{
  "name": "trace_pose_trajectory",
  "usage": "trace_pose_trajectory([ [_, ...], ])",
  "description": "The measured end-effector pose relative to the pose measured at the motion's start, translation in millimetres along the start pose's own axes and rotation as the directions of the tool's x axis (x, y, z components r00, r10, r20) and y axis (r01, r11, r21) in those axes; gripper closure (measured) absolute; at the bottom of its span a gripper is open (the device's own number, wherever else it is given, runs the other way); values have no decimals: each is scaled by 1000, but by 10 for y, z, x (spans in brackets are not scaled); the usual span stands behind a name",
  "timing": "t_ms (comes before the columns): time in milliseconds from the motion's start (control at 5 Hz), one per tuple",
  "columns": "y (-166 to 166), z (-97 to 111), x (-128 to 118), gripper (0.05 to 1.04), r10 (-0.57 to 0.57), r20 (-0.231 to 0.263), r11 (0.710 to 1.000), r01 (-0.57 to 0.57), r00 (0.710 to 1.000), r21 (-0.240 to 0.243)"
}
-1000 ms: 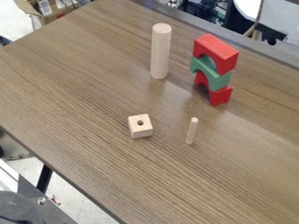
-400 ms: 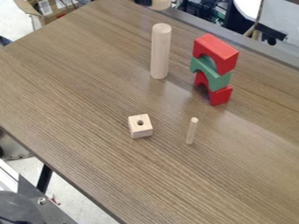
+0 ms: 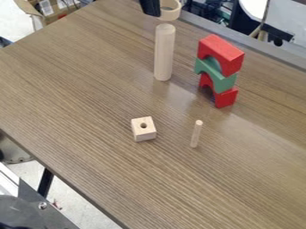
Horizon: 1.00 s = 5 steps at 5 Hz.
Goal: Put the circular ring on top of the cylinder
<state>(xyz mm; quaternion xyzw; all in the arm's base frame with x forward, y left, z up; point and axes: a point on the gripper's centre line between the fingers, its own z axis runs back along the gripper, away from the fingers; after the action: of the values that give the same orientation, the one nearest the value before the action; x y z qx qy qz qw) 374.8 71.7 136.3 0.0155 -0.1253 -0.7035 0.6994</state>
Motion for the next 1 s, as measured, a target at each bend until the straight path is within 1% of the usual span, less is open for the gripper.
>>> trace_pose_trajectory([
  [200,-20,-42,10,339,-1,7,1000,1,1000,-21],
  [800,-18,-36,20,339,9,12,1000,-9,1000,-19],
  [1000,-37,-50,18,339,17,11,999,-16,1000,-27],
])
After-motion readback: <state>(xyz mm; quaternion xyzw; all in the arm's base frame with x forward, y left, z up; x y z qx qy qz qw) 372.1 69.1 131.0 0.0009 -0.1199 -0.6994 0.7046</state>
